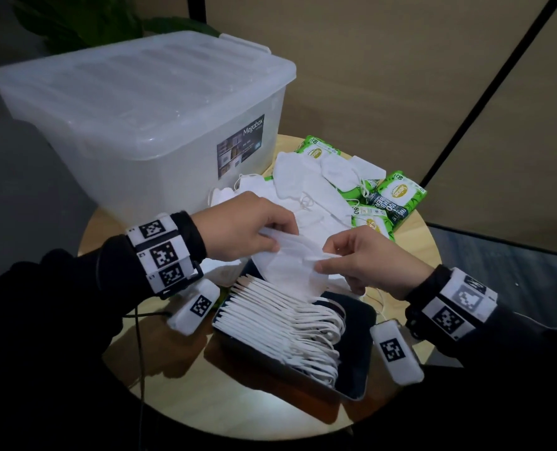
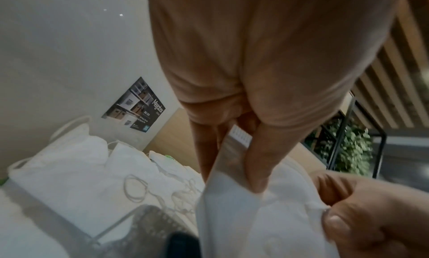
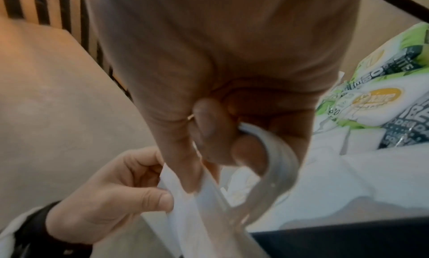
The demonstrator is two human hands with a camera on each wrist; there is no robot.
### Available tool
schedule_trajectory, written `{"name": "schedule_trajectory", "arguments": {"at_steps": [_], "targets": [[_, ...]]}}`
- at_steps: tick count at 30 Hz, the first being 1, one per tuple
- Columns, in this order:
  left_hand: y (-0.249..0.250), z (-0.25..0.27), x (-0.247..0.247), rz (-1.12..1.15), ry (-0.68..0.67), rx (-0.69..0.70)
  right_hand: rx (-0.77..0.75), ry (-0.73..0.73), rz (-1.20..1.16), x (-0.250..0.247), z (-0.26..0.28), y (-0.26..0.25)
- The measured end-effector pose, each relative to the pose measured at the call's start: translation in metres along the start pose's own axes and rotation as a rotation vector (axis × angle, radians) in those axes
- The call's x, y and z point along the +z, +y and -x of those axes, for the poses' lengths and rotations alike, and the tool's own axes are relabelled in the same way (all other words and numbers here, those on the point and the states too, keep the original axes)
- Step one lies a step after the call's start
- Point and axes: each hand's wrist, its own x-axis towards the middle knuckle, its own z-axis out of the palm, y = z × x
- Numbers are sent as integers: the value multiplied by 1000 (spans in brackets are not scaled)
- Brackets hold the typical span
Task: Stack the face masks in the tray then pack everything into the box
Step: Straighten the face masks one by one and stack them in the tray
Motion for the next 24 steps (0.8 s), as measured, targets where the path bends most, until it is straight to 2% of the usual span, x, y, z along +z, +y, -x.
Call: {"name": "schedule_trajectory", "arguments": {"at_steps": [4,7,11,14,16,20,24], "targets": [[2,-1,12,-102,5,53,93,25,298,0,-5,6],[6,-1,9,-191,32,93,149,38,377,-3,-7,9],[3,4,5,-154,-1,76,164,-70,169,-13,-4,11],[2,6,12,-123,-57,51,97,-154,19,-14,-2,13],[1,6,23,-143,-105,46,53,-193,-2,-14,-2,12],[2,4,23,-196,-182,70,-10,-146,-3,-16,-2,7],[4,1,12,-185,-173,23,-67,-51,-41,-17,-6,6]]}}
